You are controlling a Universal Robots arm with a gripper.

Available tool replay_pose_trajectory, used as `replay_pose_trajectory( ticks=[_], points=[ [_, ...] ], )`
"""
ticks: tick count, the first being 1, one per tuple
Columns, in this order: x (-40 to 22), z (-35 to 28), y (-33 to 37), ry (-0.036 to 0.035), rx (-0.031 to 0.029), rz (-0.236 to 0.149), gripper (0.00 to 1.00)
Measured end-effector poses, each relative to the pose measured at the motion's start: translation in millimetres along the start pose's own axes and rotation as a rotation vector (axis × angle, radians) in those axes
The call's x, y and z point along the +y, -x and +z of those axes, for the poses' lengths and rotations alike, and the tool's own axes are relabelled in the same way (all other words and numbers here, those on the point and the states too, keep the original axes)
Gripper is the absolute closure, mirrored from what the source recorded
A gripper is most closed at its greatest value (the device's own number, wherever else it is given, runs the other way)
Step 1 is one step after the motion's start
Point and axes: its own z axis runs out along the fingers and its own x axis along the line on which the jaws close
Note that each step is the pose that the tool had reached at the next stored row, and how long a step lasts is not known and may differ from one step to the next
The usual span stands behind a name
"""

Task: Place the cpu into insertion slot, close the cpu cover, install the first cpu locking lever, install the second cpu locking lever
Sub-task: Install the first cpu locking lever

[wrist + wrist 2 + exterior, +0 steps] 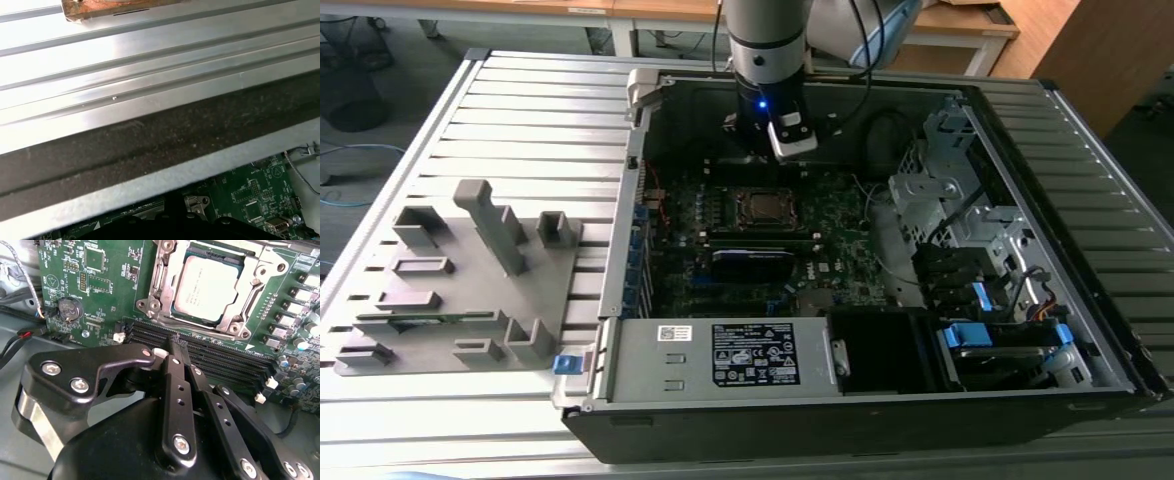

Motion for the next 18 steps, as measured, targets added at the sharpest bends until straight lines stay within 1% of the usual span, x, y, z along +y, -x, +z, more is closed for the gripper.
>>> replay_pose_trajectory(
  ticks=[4,5,6,10,11,16,18],
  points=[
    [0.0,0.0,0.0,0.0002,-0.0001,0.000,0.89],
    [0.0,-0.1,0.1,-0.0004,0.0019,0.000,0.89],
    [0.1,0.0,0.3,-0.0038,0.0118,0.001,0.89],
    [0.6,0.7,2.0,-0.0285,0.0794,0.009,0.89],
    [0.6,0.8,2.2,-0.0329,0.0906,0.010,0.89],
    [0.6,0.8,2.2,-0.0332,0.0918,0.010,0.89],
    [0.8,-0.4,2.4,-0.0330,0.0918,0.010,0.89]
  ],
)
